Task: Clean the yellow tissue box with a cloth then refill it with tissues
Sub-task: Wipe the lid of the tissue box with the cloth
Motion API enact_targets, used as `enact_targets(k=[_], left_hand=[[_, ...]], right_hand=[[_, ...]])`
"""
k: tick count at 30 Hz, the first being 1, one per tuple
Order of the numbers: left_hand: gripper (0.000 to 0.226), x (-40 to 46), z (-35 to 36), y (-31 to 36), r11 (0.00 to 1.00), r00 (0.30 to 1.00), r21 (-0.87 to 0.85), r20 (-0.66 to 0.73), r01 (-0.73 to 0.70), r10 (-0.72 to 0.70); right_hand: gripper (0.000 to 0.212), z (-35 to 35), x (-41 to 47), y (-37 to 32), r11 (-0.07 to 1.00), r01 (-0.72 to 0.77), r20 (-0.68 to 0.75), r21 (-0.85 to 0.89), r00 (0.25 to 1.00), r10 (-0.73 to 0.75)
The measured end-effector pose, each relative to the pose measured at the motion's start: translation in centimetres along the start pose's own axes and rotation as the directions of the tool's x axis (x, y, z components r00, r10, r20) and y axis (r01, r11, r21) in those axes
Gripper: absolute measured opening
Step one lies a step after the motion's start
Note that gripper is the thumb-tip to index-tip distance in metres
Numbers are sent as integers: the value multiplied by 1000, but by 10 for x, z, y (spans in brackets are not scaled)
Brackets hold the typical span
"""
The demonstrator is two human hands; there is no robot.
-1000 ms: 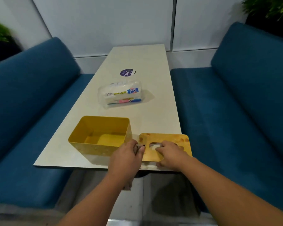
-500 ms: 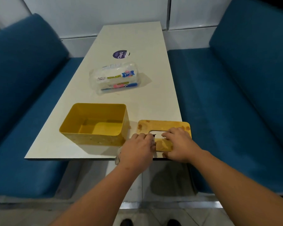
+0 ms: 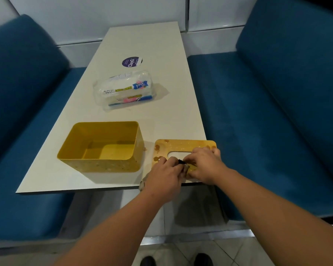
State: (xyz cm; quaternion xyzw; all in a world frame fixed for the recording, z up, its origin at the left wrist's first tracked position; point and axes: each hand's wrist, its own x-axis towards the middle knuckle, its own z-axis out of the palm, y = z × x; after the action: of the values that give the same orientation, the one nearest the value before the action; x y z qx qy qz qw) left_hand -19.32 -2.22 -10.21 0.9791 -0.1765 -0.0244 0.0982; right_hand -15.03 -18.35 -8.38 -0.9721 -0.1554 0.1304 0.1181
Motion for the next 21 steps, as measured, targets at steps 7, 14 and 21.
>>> enact_targets(k=[7, 14, 21], left_hand=[[40, -9, 4, -2, 998, 1000, 58, -18, 23, -22], [40, -4, 5, -1, 996, 998, 71, -22, 63, -61], [34, 9, -7, -1, 995, 997, 61, -4, 81, -81]], right_hand=[[50, 0, -2, -2, 1000, -27, -5, 2, 1000, 27], [49, 1, -3, -4, 999, -43, -13, -13, 999, 43], [47, 1, -5, -6, 999, -38, -30, -38, 999, 37]])
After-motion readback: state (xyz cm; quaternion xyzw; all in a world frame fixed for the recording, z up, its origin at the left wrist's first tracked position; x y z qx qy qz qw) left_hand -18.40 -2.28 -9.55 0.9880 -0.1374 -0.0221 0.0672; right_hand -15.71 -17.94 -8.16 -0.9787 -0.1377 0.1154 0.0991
